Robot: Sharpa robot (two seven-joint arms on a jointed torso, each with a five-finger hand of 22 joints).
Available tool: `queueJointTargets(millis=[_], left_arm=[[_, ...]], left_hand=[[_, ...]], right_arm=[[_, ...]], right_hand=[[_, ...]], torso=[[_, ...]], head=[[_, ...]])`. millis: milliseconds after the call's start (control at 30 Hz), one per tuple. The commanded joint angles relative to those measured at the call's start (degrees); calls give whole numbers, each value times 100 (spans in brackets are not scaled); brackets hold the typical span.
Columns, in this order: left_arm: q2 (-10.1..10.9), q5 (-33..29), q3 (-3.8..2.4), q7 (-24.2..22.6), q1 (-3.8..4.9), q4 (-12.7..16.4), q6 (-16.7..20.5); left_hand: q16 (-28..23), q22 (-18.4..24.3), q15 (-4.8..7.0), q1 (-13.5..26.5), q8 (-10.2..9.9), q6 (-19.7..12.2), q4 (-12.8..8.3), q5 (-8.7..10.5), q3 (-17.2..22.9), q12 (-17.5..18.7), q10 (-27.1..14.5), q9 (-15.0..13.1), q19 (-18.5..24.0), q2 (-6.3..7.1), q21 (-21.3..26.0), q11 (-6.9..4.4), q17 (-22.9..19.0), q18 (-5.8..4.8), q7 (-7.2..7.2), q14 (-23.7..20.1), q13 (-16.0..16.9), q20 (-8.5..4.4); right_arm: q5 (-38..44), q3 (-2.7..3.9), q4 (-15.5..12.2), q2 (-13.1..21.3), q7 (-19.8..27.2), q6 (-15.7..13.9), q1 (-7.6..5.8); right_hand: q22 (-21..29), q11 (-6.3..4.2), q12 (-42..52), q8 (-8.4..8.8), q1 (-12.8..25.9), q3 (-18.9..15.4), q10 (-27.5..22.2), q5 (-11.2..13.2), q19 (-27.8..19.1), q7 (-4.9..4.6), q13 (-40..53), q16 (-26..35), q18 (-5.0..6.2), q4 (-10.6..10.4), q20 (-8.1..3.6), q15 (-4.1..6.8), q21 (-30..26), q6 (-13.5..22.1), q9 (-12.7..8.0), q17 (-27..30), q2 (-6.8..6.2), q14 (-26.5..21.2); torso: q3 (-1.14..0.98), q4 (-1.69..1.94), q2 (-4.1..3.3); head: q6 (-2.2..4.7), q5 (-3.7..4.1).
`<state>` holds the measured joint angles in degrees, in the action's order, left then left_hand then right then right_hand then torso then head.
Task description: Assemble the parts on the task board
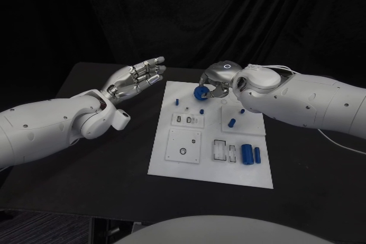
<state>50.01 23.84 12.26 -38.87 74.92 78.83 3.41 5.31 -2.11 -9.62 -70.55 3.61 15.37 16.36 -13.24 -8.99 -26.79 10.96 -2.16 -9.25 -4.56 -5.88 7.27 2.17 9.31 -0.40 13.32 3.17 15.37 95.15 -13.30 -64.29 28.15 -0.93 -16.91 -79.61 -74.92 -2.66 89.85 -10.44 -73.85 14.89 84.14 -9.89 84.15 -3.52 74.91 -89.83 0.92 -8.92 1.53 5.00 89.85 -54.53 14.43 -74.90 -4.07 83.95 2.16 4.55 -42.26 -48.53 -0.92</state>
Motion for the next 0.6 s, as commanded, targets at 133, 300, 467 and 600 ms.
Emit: queueJointTargets(millis=[133,300,467,600], left_arm=[[-6,31,-4,-131,-12,25,-89],[-12,31,-4,-130,-12,19,-93],[-15,31,-5,-127,-12,13,-98],[-13,31,-5,-126,-12,8,-101]], left_hand=[[-18,-6,-54,8,-25,-31,11,-22,-38,25,-30,7,9,-66,-20,2,6,65,-2,0,-8,46],[-18,-6,-54,8,-25,-31,11,-22,-38,25,-30,7,9,-66,-20,2,6,65,-2,0,-8,46],[-18,-6,-54,8,-25,-31,11,-22,-38,25,-30,7,9,-66,-20,2,6,65,-2,0,-8,46],[-18,-6,-54,8,-25,-31,11,-22,-38,25,-30,7,9,-66,-20,2,6,65,-2,0,-8,46]], right_arm=[[35,5,72,-56,-115,200,24],[7,5,108,-93,-129,277,35],[-13,5,138,-111,-136,408,49],[-30,5,150,-122,-142,481,60]], right_hand=[[-1508,52,15,76,46,-3,586,-35,585,114,1509,-17,-92,-7,19,-28,15,-17,494,-1510,3,605],[-1508,55,15,121,54,1,586,-36,585,113,1509,-17,-92,0,26,-33,15,38,482,-1510,7,605],[-1508,59,15,185,80,-3,586,-34,585,108,1509,-17,-92,1,33,-38,15,114,461,-1510,-1,605],[-1505,70,15,345,106,9,586,-37,580,97,1509,-17,-90,4,44,-48,9,317,382,-1510,-5,605]], torso=[[0,16,-5],[0,25,-14],[1,17,-11],[1,18,-10]], head=[[-6,23],[5,48],[-1,31],[-10,44]])
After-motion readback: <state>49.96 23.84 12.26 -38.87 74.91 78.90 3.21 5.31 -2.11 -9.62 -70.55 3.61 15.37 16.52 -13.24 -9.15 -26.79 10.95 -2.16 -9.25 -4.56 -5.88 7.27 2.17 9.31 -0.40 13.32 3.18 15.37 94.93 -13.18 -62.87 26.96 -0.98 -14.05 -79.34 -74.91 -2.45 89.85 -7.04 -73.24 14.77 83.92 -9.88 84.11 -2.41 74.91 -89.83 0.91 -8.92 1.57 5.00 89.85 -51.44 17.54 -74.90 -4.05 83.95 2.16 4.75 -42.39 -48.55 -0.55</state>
